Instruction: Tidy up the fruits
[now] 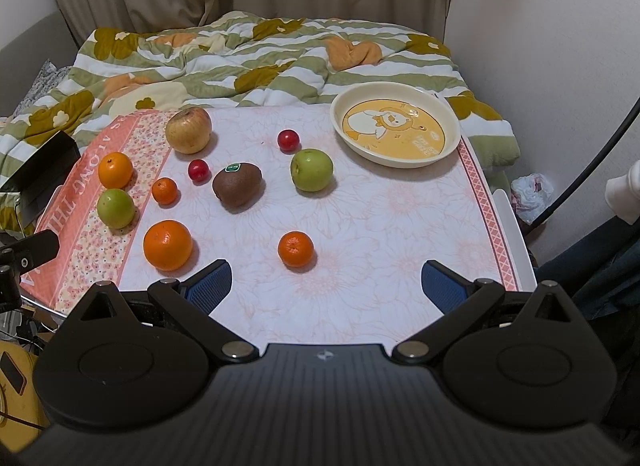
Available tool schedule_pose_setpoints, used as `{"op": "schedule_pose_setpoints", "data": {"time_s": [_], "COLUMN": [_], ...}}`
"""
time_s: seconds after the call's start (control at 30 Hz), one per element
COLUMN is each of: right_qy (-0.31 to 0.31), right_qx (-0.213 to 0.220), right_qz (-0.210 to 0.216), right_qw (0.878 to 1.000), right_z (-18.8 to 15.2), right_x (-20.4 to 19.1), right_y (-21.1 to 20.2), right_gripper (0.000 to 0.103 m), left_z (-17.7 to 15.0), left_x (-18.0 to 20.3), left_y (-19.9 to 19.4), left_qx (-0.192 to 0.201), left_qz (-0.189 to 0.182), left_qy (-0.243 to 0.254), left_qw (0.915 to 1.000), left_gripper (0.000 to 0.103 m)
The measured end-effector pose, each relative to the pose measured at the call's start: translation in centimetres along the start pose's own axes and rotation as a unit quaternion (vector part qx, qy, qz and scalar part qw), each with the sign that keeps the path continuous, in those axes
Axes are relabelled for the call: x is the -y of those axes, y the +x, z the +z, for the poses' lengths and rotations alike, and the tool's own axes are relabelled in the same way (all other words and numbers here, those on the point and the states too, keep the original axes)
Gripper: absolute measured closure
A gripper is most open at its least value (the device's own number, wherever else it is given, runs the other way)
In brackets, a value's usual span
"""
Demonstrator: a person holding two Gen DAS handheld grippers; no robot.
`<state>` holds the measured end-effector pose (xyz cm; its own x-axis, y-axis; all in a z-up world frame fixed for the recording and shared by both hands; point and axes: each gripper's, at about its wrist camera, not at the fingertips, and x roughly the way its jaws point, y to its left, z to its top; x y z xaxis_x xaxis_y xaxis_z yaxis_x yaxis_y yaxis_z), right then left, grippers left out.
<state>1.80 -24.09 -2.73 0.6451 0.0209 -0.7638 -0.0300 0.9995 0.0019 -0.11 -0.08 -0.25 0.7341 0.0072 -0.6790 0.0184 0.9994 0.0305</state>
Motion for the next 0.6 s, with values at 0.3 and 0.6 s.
{"op": "schedule_pose_setpoints", "data": {"time_s": [0.3,0.6], "right_qy": [0.001,0.004], "right_qx": [0.0,-0.001], "right_qz": [0.0,0.0], "right_qw": [1.0,1.0], "right_z": [0.13,0.34], "right_x": [-0.13,-0.26], "right_y": [0.04,-0.03], "right_gripper": [0.0,0.0], "left_z": [0.0,0.72], "left_x": [0.01,-0.11], "left_y": [0.01,0.2], "left_qx": [0.0,-0.001], "left_qz": [0.0,-0.006], "left_qy": [0.0,0.002], "left_qw": [1.0,1.0], "left_gripper": [0.0,0.0]}}
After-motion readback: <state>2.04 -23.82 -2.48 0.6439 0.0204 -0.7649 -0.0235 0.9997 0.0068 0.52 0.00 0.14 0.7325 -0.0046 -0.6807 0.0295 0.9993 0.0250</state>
